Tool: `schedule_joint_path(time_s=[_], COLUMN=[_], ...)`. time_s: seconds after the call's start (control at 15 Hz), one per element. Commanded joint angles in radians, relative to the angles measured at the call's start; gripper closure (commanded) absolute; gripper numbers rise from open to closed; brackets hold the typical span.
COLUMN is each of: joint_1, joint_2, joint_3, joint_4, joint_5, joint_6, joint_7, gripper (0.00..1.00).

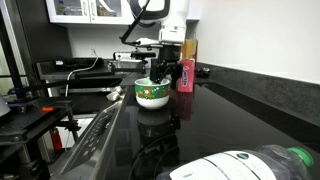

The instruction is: Move the green-white mug to the right

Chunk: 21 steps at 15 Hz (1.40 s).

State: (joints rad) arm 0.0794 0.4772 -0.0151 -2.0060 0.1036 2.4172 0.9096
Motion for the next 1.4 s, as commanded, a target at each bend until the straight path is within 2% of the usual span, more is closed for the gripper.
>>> schedule_joint_path(time_s=[0.0, 0.4, 0.53, 0.87, 1.33], joint_1=[0.028, 0.058, 0.059, 0.045, 0.005], joint_2=[0.043, 0.066, 0.064, 0.052, 0.025], joint_3=[-0.031, -0.064, -0.069, -0.08, -0.139], joint_4=[0.062, 0.108, 0.116, 0.118, 0.105], joint_5=[0.02, -0.014, -0.011, -0.002, 0.007], joint_6=[-0.052, -0.113, -0.145, -0.184, -0.153], joint_7=[0.009, 0.029, 0.024, 0.016, 0.027], gripper=[0.4, 0.87, 1.0, 0.97, 0.97])
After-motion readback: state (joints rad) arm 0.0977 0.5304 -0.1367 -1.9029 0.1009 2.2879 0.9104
